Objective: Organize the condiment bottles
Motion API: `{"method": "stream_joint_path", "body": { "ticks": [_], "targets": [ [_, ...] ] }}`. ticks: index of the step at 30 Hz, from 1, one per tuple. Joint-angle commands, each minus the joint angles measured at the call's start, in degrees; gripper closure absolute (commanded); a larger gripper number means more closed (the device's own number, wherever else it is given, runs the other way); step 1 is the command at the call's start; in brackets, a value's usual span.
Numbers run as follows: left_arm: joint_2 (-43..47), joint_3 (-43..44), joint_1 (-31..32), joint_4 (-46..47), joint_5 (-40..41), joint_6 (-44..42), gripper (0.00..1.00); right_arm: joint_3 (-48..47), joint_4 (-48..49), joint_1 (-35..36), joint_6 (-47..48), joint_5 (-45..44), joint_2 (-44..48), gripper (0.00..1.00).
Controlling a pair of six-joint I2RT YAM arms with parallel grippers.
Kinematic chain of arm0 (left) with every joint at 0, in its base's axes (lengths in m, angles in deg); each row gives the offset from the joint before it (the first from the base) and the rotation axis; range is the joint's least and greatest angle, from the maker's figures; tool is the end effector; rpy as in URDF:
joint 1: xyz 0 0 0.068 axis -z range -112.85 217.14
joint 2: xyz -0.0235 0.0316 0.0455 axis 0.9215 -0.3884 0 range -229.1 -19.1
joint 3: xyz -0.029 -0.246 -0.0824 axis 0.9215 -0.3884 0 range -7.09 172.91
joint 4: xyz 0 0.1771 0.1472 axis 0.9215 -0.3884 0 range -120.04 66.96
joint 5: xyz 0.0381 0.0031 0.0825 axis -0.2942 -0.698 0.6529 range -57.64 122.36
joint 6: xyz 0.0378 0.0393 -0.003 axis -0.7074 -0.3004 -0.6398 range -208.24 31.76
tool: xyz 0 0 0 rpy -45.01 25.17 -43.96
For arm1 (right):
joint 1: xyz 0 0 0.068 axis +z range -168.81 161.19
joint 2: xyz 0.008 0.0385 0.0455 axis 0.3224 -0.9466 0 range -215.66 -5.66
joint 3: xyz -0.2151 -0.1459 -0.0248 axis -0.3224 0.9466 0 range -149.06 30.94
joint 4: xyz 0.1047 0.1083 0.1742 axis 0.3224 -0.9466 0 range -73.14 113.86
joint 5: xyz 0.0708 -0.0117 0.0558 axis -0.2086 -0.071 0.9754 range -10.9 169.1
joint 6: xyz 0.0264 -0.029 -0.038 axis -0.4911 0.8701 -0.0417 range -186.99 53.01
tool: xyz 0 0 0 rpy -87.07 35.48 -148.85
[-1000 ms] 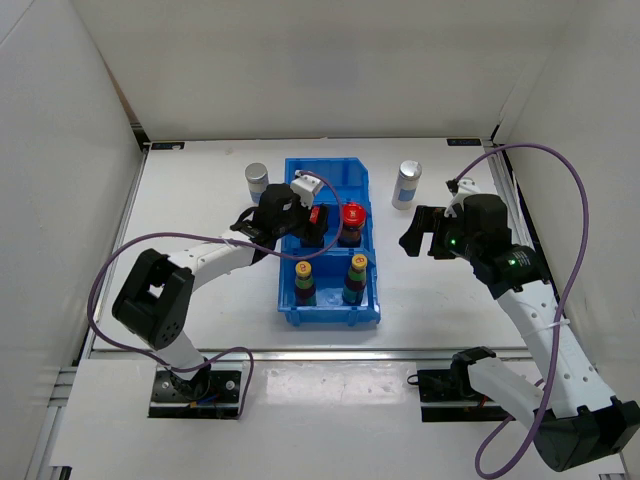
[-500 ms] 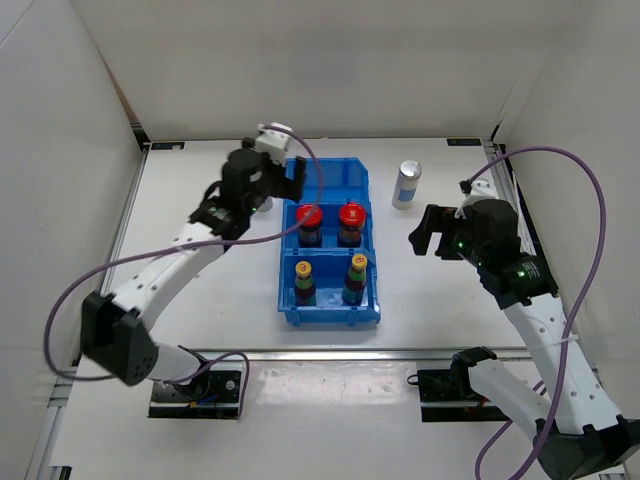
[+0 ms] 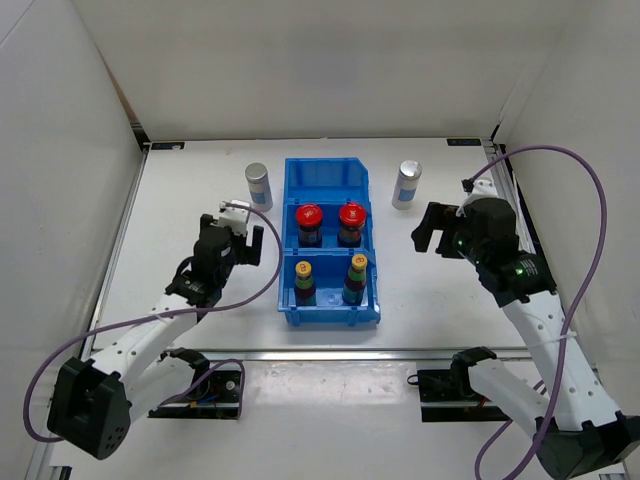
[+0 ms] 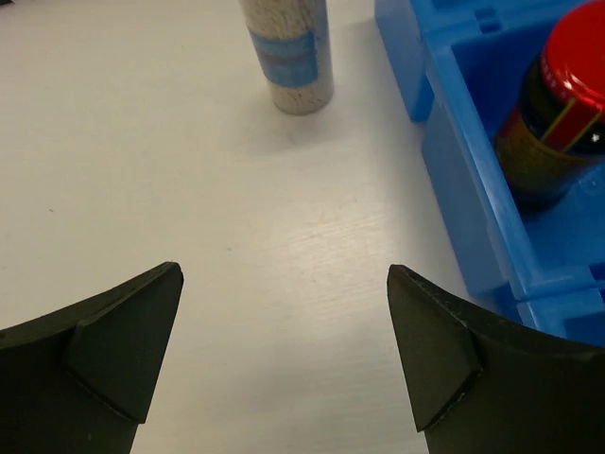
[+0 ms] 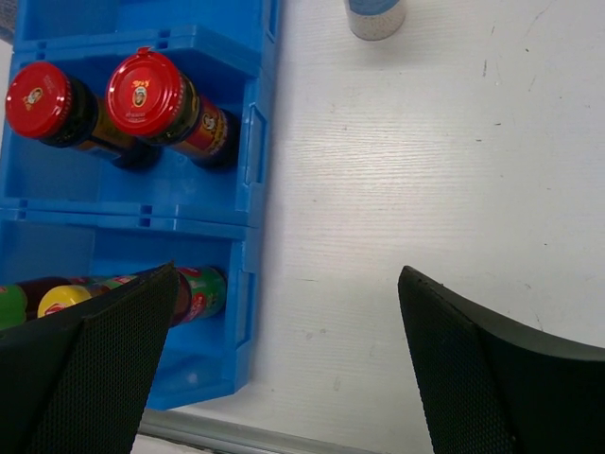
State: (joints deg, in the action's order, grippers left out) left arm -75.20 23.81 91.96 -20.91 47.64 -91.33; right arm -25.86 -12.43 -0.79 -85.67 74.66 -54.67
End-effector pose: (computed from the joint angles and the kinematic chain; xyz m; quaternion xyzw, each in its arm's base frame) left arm 0.1829 -0.0739 0.2440 0.1282 0.8201 0.0059 0.5577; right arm 0.1467 0.0446 0.3389 0.0247 0.8587 0.1292 0.4954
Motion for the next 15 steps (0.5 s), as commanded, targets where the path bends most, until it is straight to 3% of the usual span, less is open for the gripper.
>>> {"method": "stream_joint_path", "body": {
  "ticks": [1,9,15],
  "targets": [
    [3.5,2.9,-0.2,7.4,4.2,-1.6,0.0,-2.7,2.3,-0.1,0.7,-2.8,-0.9,0.0],
    [4.2,2.2,0.3,7.4,8.2,-2.2,0.0,-14.0,2.3,-3.0,2.8,-3.0,-14.7,0.0],
    [4.8,2.2,0.3,8.8,11.2,-2.8,0.0,-33.1,-0.2,-6.2,4.1,3.1,-32.9,0.0]
  ]
}}
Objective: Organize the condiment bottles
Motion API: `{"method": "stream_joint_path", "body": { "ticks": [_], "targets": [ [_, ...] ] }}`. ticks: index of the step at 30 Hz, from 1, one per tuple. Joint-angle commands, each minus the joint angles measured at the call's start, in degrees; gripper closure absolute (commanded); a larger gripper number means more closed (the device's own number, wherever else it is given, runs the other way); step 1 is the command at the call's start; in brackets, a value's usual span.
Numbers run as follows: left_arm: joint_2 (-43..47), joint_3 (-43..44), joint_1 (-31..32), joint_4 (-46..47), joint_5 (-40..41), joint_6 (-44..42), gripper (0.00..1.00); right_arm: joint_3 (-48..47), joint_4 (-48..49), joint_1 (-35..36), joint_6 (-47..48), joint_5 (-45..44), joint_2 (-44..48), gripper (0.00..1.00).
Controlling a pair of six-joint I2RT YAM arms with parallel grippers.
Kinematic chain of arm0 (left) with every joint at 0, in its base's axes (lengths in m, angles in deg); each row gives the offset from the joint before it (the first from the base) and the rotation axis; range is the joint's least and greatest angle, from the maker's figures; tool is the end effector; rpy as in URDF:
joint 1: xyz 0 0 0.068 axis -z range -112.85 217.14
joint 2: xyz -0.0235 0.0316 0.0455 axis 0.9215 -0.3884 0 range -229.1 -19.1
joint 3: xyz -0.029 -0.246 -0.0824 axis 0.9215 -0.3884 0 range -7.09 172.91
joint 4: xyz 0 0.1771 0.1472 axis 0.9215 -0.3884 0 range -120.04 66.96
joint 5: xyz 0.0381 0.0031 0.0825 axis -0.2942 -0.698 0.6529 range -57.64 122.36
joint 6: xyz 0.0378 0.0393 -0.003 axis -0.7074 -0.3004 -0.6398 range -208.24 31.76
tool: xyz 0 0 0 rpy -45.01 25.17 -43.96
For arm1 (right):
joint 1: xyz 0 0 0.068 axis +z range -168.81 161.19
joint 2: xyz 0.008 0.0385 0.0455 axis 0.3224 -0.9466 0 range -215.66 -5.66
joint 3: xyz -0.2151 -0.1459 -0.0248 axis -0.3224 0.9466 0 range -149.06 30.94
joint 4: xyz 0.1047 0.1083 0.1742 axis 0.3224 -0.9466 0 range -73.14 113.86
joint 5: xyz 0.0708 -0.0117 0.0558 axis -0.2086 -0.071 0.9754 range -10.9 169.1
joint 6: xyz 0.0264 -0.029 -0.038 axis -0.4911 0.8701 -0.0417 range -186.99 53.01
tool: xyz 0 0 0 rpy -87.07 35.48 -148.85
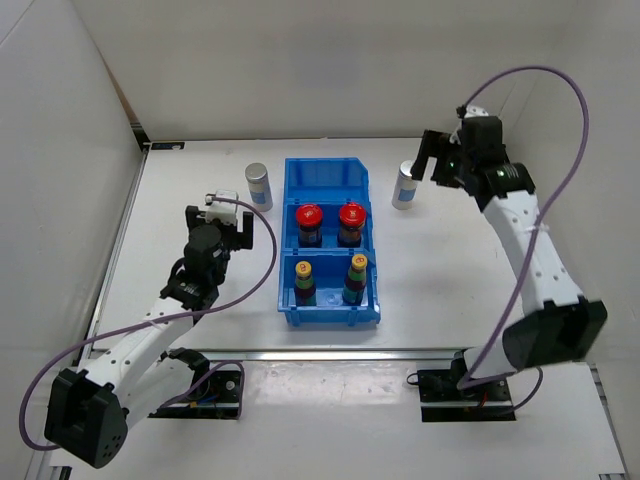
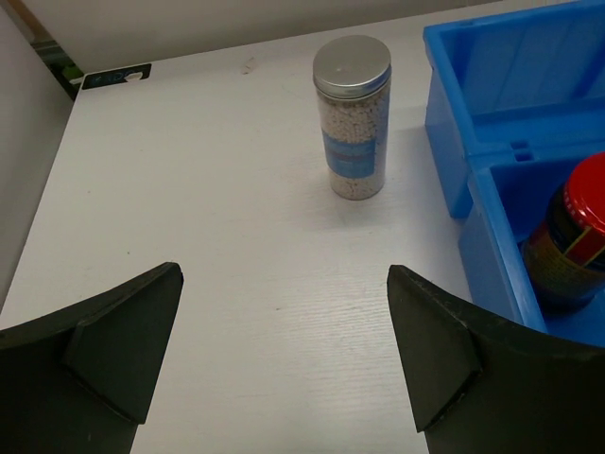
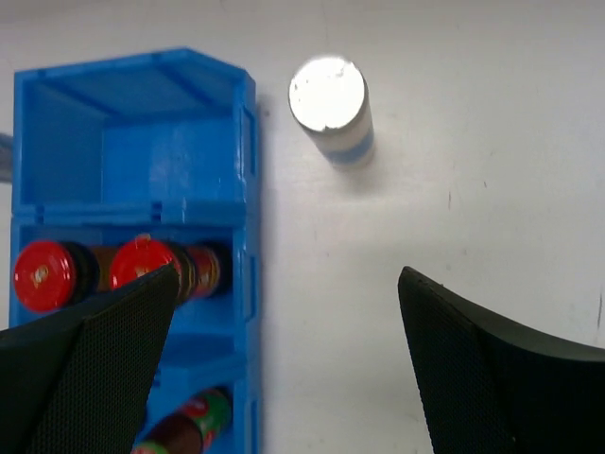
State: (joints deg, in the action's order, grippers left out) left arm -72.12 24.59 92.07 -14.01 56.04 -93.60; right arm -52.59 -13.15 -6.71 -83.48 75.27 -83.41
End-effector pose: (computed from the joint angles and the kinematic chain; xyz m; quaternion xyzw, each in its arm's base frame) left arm 0.1806 -0.0677 0.2707 0.0749 0.7694 0.0532 0.6321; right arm 0.2600 0.0532 0.3832 0.0497 0.8696 0.0928 0.4824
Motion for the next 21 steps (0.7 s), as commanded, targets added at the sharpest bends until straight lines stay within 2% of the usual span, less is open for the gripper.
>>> {"method": "stream_joint_path", "body": {
  "ticks": [1,4,11,18,21],
  "targets": [
    [1.7,1.5,0.2,2.5,2.3,-0.5,0.0,-7.9,0.5,-0.2,1.9,2.0,-7.5,0.0],
    [1.2,2.0,0.2,3.1,2.2,0.0,0.0,-13.6,1.7,-0.2,1.9,-0.3,-14.0,0.0],
    [0.0,2.6,0.2,3.1,2.9,1.1,0.0,-24.9,2.2,-0.8,4.2,0.5,-30.1,0.0],
    [0.5,3.1,0.2,2.6,2.9,2.4,0.0,-32.9,0.2,-0.8,6.5,-2.3,-41.2,0.0],
    [0.5,3.1,0.2,2.6,2.9,2.4,0.0,-33.5,-0.3,-0.8,7.0,-3.5,-44.1,0.0]
  ]
}}
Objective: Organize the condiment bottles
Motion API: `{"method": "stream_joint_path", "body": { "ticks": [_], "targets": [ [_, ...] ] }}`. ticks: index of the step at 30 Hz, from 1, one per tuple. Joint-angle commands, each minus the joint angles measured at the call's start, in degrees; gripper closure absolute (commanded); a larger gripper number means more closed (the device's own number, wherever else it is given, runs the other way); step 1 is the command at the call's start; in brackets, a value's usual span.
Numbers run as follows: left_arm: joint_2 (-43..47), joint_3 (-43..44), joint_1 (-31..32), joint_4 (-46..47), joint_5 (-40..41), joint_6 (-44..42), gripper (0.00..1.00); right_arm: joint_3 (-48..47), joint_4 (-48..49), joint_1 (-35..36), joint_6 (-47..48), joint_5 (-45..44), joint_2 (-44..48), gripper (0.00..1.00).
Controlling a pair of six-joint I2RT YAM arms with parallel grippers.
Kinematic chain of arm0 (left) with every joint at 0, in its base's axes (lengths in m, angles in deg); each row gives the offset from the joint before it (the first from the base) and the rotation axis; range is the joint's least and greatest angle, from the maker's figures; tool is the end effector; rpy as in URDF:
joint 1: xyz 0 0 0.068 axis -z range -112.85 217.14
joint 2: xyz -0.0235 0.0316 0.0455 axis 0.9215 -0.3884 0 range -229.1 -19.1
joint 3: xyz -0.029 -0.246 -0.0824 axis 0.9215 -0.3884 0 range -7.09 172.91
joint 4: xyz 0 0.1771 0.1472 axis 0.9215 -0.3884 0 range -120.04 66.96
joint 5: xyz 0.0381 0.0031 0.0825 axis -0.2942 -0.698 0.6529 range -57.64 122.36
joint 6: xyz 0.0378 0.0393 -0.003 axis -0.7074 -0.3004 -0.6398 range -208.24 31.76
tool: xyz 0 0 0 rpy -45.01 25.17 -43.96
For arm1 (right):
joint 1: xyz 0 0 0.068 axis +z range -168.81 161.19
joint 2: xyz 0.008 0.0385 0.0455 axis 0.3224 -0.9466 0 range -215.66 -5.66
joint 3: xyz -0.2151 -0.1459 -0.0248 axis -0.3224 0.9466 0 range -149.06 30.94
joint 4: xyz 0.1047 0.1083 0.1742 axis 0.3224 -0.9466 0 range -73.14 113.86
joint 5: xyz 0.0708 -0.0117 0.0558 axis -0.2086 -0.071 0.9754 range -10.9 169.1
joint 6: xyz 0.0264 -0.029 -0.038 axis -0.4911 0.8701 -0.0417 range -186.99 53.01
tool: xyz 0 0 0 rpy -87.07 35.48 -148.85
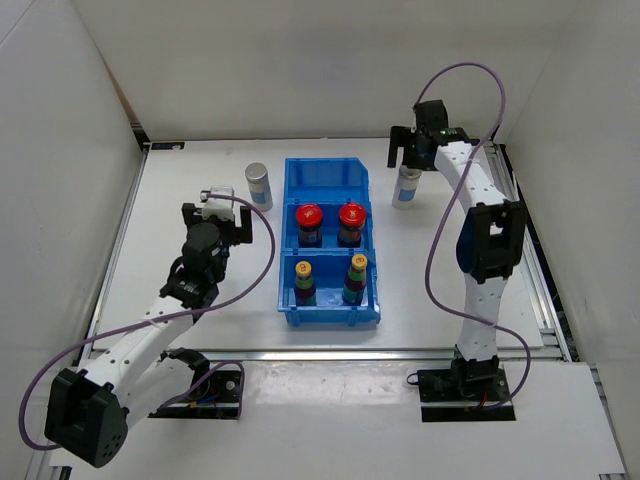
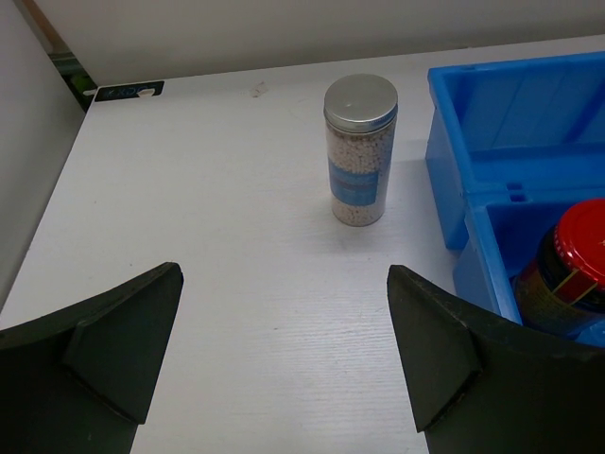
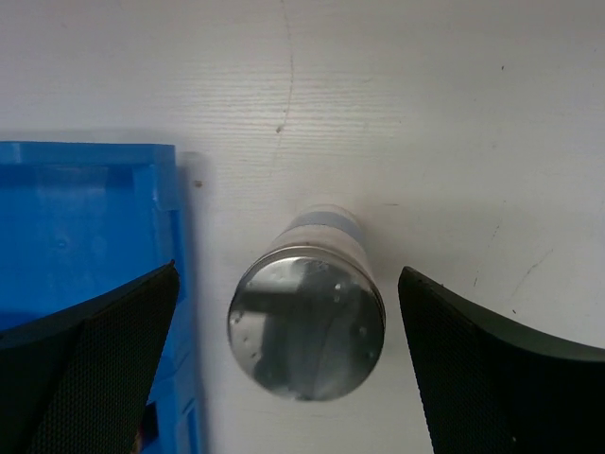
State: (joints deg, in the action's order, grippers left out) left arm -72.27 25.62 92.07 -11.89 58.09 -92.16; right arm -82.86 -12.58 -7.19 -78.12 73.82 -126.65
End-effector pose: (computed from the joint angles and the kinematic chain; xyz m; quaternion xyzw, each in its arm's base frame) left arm 0.1824 -0.0672 0.2801 0.0455 0.7555 0.0518 0.6515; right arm 0.4385 0.0866 0.2862 0.0142 0.9183 0.0360 0.3939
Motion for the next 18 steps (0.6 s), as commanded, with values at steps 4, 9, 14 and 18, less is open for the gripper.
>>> {"method": "stream_joint_path", "body": {
  "ticks": [4,9,14,18],
  "targets": [
    [0.1,2.1,0.2,0.4,0.8,0.9,0.0,-2.6,-0.9,-0.3,1.1,-3.2,-3.1,0.0],
    [-1.6,2.1,0.2,0.4,1.3,0.9,0.0,-2.0,-0.9,-0.3,1.1,-3.2,-4.5,0.26],
    [-2.7,2.1,0.2,0.4,1.9,0.9,0.0,0.8,0.2,-0.3,1.1,-5.3,0.0,0.67],
    [-2.7,2.1,0.2,0.4,2.4,1.6,0.0,2.7,3.6,0.2,2.5,-6.2,8.3,0.78]
  ]
}}
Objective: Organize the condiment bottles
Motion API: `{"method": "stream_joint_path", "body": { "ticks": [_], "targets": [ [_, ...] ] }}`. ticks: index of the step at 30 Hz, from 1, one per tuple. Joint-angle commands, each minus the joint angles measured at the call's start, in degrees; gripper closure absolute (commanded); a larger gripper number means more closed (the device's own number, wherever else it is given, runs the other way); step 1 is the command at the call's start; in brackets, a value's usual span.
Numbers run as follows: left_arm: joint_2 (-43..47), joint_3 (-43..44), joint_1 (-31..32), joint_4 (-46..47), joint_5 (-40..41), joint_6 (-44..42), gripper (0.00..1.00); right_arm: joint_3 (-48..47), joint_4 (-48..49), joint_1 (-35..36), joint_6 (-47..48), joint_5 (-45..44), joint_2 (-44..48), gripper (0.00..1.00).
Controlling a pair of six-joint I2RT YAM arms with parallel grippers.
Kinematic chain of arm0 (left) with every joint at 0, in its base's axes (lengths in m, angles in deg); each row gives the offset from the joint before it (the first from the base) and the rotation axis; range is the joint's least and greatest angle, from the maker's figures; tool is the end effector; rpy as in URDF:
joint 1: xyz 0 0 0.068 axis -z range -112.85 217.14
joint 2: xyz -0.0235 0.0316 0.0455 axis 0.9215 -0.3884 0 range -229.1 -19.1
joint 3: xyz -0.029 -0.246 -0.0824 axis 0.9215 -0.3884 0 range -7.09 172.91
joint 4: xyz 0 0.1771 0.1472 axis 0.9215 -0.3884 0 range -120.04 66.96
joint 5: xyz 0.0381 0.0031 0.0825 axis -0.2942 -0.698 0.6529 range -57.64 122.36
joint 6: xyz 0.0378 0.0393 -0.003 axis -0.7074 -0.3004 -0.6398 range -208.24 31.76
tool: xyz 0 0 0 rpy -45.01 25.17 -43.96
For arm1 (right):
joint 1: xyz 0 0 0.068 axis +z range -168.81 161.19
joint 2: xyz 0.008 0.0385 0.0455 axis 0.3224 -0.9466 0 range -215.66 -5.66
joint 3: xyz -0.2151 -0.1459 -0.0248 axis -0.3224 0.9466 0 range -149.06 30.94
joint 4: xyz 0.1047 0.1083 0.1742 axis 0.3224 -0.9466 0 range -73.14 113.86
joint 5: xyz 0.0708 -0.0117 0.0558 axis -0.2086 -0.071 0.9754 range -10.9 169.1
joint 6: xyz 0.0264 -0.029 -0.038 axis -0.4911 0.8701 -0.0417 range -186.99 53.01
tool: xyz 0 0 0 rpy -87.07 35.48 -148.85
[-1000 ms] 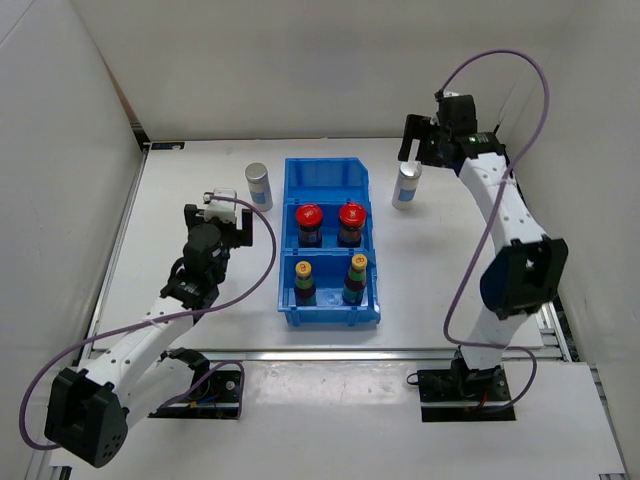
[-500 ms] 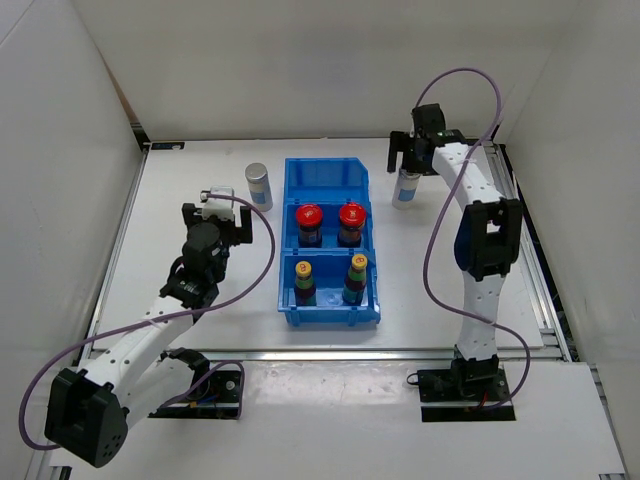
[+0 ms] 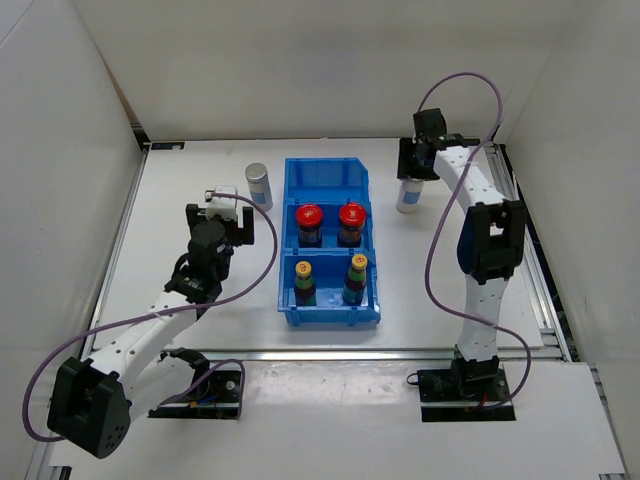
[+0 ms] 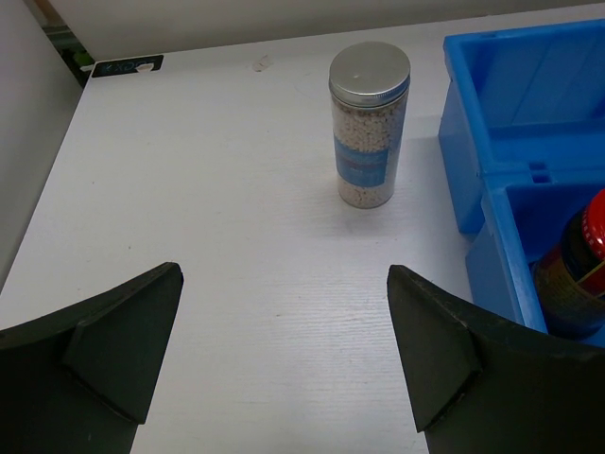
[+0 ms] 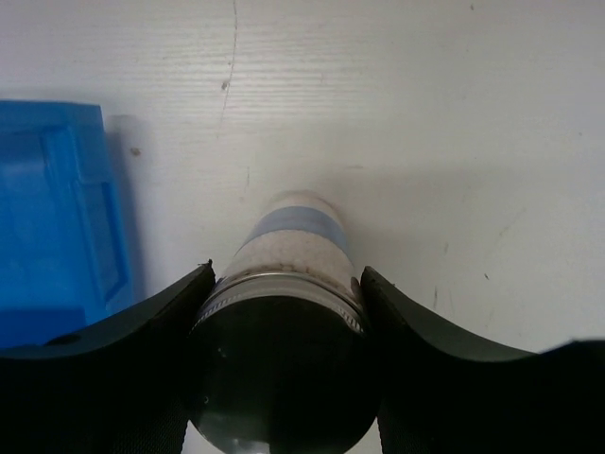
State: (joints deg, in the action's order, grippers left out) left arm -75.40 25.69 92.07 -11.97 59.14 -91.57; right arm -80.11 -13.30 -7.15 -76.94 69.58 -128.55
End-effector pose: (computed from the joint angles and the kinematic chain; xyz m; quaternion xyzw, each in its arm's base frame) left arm 0.1904 -0.0703 0.2707 0.0445 0.7708 0.0632 0.6323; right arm 0.4402 0.0846 0.2571 0.0151 0.9338 -0.0109 0.3573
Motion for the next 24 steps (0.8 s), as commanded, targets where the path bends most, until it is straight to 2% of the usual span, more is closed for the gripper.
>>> {"method": "stream_joint_path", "body": {
  "ticks": [1,4,7,11,16,24],
  "targets": [
    [0.4,2.0,0.2,0.5,1.3,1.0,0.0,0.6,5.1,0.2,2.0,-1.2,11.7,0.79],
    [-0.2,2.0,0.2,0.5,1.3,1.5,0.0,1.2,8.8,3.4,5.5,2.6,16.1,0.87],
    [-0.7,2.0,0.2,0.5,1.3,1.5,0.0,0.0,10.2,6.4,7.0,6.4,17.4,0.88],
    [-0.7,2.0,0.2,0.5,1.3,1.5,0.0,-3.6,10.2,9.9,7.6,12.4,13.7,0.88],
    [-1.3,2.0,0.2,0.5,1.3,1.5,0.0,-6.1,10.2,12.7,7.6,13.6,7.2,0.88],
    [-1.3,2.0,0.2,0.5,1.9,1.5,0.0,-10.0,9.7,13.2,5.8,12.3,-1.7,0.87]
  ]
}}
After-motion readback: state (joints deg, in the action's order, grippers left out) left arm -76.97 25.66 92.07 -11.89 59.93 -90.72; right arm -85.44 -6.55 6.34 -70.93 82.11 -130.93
